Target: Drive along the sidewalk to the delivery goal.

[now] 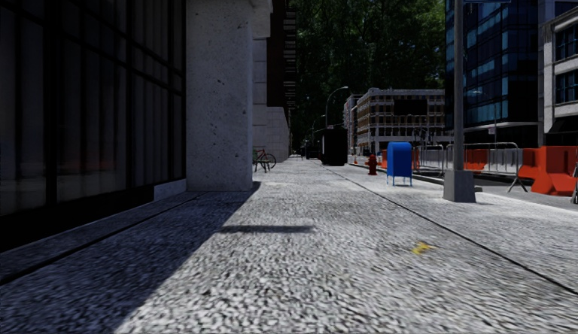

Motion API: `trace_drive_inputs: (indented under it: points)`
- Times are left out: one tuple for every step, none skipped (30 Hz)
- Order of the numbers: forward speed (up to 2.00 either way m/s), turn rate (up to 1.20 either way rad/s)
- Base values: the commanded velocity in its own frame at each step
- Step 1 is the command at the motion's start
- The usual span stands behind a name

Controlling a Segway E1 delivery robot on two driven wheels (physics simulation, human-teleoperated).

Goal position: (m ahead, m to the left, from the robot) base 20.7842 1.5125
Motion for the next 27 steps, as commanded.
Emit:
trace_drive_inputs:
  points:
    - [2.0, 0.0]
    - [2.0, 0.0]
    - [2.0, 0.0]
    - [2.0, 0.0]
    - [2.0, 0.0]
    - [2.0, 0.0]
    - [2.0, 0.0]
    - [2.0, 0.0]
    - [2.0, 0.0]
    - [2.0, 0.0]
    - [2.0, 0.0]
    - [2.0, 0.0]
    - [2.0, 0.0]
    - [2.0, 0.0]
    - [2.0, 0.0]
    - [2.0, 0.0]
    - [2.0, 0.0]
    - [2.0, 0.0]
    - [2.0, 0.0]
    - [2.0, 0.0]
    - [2.0, 0.0]
    - [2.0, 0.0]
    - [2.0, 0.0]
    - [2.0, 0.0]
    - [2.0, 0.0]
    - [2.0, 0.0]
    - [2.0, 0.0]
